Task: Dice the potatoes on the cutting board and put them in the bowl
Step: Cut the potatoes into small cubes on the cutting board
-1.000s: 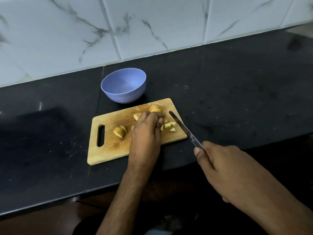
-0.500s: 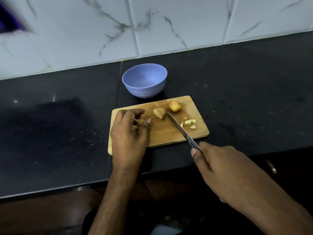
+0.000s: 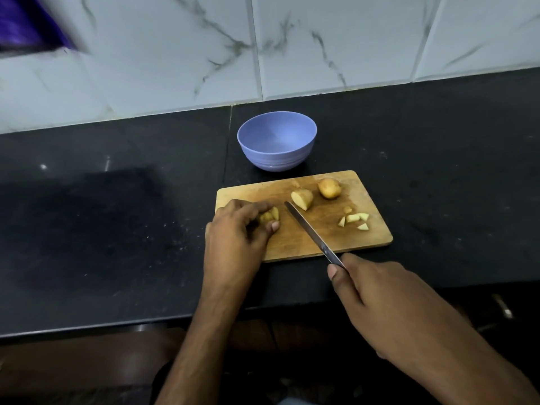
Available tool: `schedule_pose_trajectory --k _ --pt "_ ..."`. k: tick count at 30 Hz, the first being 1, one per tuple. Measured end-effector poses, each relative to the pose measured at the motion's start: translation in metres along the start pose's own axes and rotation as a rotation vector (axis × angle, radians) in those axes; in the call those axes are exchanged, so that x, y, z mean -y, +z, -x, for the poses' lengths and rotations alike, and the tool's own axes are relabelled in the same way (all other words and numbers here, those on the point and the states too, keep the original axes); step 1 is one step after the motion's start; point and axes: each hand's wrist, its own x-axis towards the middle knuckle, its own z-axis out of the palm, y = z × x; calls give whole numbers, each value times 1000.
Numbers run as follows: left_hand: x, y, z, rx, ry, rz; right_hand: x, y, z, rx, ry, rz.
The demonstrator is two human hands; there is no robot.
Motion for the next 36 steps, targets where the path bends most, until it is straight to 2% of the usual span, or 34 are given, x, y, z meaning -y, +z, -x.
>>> schedule_pose_trajectory --k 7,11,22,28,30,33,36 --pt "-5 -1 -1 -96 -151 120 0 2 -1 -9 -5 -11" --pt "-2 0 1 -143 -125 93 5 5 0 -11 -22 -29" --pt "0 -3 5 -136 -58 -50 6 2 9 -13 -52 10" --pt "0 -7 14 -203 -117 141 6 4 9 -22 -68 12" --pt "-3 -9 16 -150 -72 176 7 4 9 -23 -62 -2" --pt "-13 -10 20 30 37 132 6 3 10 -17 -46 -1" --pt "-13 -9 20 81 115 85 4 2 10 -3 -25 0"
